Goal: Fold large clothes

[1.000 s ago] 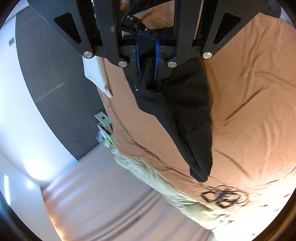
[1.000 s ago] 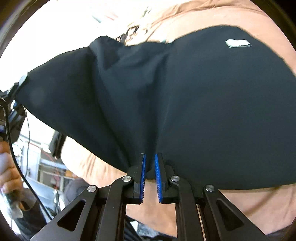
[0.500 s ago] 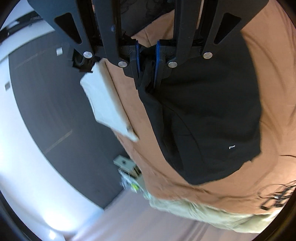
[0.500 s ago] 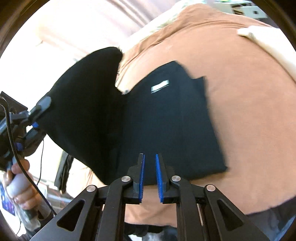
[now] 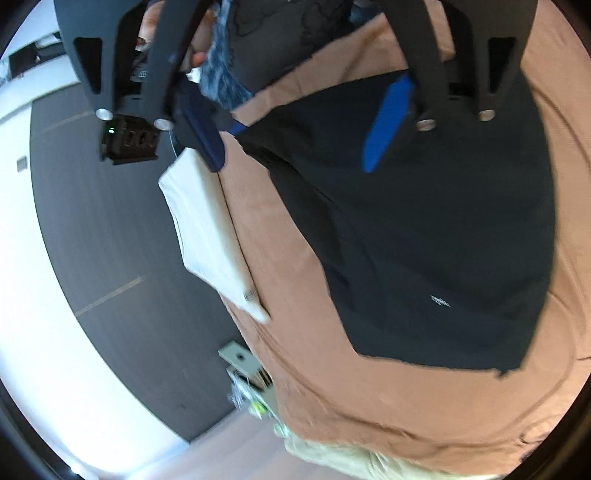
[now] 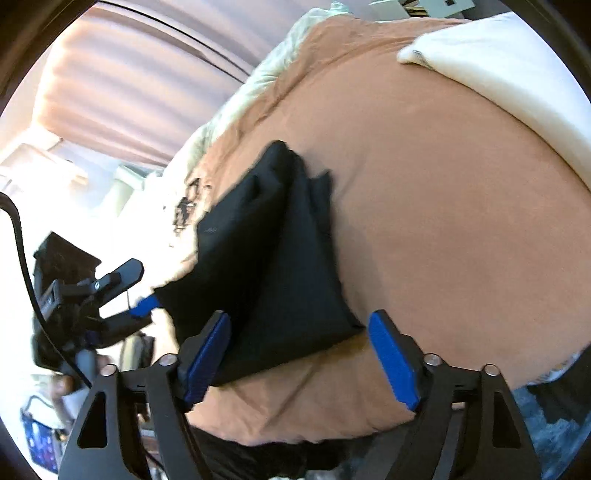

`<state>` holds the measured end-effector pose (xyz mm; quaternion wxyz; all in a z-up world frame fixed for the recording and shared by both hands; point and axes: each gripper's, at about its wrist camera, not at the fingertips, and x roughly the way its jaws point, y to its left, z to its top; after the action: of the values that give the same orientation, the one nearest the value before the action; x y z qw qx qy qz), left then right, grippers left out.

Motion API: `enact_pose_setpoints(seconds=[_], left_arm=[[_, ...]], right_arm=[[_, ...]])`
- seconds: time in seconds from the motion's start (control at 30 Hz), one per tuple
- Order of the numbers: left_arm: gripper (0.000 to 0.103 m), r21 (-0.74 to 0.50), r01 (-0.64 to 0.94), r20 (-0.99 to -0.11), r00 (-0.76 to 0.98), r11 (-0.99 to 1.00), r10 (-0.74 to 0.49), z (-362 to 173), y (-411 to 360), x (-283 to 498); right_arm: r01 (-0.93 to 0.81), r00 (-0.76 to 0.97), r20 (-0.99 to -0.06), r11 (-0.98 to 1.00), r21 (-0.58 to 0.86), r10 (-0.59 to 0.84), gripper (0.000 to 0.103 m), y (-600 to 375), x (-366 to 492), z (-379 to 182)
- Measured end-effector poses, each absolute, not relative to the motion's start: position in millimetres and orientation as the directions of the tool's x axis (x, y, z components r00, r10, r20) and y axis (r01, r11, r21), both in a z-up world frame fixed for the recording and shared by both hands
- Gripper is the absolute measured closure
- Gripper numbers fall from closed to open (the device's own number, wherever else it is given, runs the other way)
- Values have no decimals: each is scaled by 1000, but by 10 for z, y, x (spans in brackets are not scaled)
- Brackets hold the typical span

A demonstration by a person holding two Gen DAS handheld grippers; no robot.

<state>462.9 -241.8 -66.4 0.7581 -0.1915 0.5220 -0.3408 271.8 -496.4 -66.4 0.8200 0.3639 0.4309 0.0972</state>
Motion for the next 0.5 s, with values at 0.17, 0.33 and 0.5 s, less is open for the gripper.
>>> enact_pose_setpoints(seconds=[0.17, 0.33, 0.5], left_arm=[[24, -627, 251, -678, 289, 737, -676, -713, -2006, 4689], [24, -568, 169, -728, 354, 806, -587, -911, -1561, 4645], [24, -542, 91, -766, 355, 836, -535, -1151, -1305, 4664]], right_arm=[[71, 628, -576, 699, 712, 523, 11, -4793, 2991, -523], [33, 561, -608, 719, 694, 561, 11, -4455, 3274, -508], [17, 549, -644, 763, 646, 533, 56, -4255, 3440, -541]])
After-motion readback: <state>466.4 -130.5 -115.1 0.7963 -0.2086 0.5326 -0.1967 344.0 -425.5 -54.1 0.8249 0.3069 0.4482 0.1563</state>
